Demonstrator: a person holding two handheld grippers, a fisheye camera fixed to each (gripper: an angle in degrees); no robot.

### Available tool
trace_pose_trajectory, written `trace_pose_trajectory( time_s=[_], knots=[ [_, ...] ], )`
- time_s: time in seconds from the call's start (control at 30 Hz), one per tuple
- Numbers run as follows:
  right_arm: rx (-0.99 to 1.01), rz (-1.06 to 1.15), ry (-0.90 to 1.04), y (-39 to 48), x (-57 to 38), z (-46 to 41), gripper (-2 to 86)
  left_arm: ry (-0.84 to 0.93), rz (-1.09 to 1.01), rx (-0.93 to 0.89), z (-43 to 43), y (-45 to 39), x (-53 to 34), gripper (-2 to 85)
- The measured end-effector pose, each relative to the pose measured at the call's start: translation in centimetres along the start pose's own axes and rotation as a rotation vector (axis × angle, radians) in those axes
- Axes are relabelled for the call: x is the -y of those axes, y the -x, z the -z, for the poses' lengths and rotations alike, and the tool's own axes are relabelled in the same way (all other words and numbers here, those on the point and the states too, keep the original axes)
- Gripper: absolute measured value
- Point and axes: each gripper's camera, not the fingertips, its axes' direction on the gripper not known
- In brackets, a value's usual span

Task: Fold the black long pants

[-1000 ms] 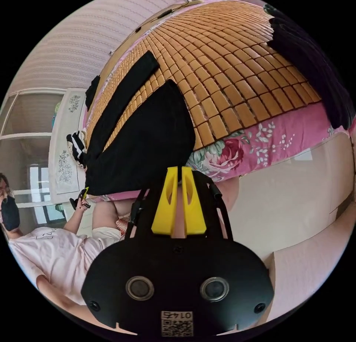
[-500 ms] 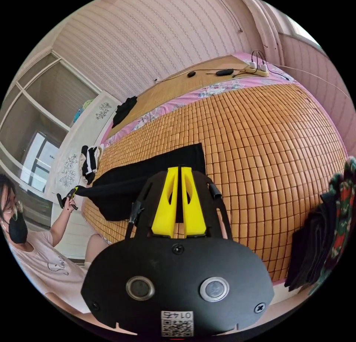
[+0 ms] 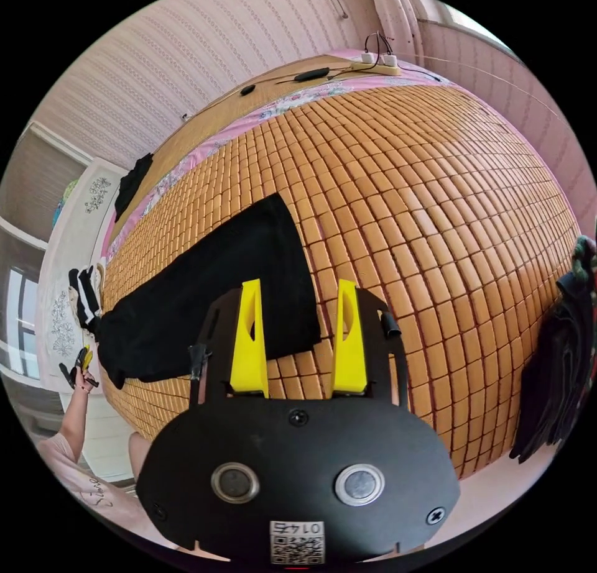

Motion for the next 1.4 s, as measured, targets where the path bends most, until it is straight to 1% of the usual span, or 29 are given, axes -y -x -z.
trace_pose_trajectory(
  time_s=[0.03,0.07,0.13,0.2,0.3,0.33,0.37,0.4,0.57,0.67,0.73,0.93,1.03,1.13,1.23,1.3,1.33,1.4],
  knots=[
    [0.027,-0.007,0.002,0.1,-0.3,-0.3,15.8,0.054,0.014,0.002,-1.3,0.2,-0.7,14.9],
    [0.024,-0.021,-0.049,0.6,-0.8,-0.4,15.3,0.101,0.035,0.006,-2.6,0.1,-1.2,15.7],
    [-0.020,-0.016,-0.052,1.4,-1.2,-1.0,14.2,0.109,0.022,0.021,-4.0,-0.9,-1.6,16.0],
    [-0.088,0.002,-0.037,2.6,-1.4,-1.6,12.2,0.109,-0.011,0.074,-4.9,-2.6,-1.6,15.8],
    [-0.108,0.015,-0.030,3.9,-1.6,-2.4,11.1,0.158,-0.117,0.184,-6.5,-5.5,-1.3,13.6],
    [-0.111,0.026,-0.027,4.3,-1.7,-2.5,11.0,0.179,-0.151,0.262,-7.1,-6.4,-1.3,11.7],
    [-0.117,0.036,-0.013,5.0,-1.8,-2.8,10.1,0.191,-0.185,0.280,-7.6,-7.1,-1.4,10.3],
    [-0.112,0.042,-0.005,5.7,-1.9,-3.2,8.7,0.195,-0.192,0.287,-7.8,-7.4,-1.3,9.8],
    [-0.146,0.024,-0.014,7.3,-2.9,-4.8,6.8,0.238,-0.287,0.302,-9.5,-10.0,-1.4,6.0],
    [-0.104,0.031,0.002,7.7,-3.4,-4.7,2.9,0.279,-0.338,0.327,-9.9,-11.1,-1.7,5.2],
    [-0.094,0.048,0.030,7.8,-4.1,-4.5,2.0,0.304,-0.368,0.335,-9.8,-11.4,-2.3,5.0],
    [-0.120,0.101,0.096,8.2,-8.9,-2.5,1.0,0.387,-0.439,0.300,-7.2,-10.0,-7.8,5.0],
    [-0.157,0.105,0.167,7.7,-12.5,-1.6,1.0,0.424,-0.406,0.248,-5.1,-8.2,-12.0,5.0],
    [-0.213,0.062,0.227,7.1,-16.3,-0.7,1.2,0.464,-0.359,0.194,-3.2,-6.5,-16.6,5.3],
    [-0.321,0.008,0.229,7.2,-18.9,0.5,1.8,0.444,-0.316,0.157,-1.4,-5.5,-20.4,7.2],
    [-0.468,-0.021,0.193,8.4,-19.7,1.9,2.4,0.434,-0.289,0.143,-0.3,-5.0,-21.9,8.4],
    [-0.488,0.003,0.186,9.1,-19.8,2.2,2.6,0.422,-0.280,0.128,0.4,-4.7,-22.5,9.1],
    [-0.555,0.181,0.124,14.0,-19.9,2.5,3.8,0.389,-0.276,0.107,1.7,-4.7,-23.1,9.6]
  ],
)
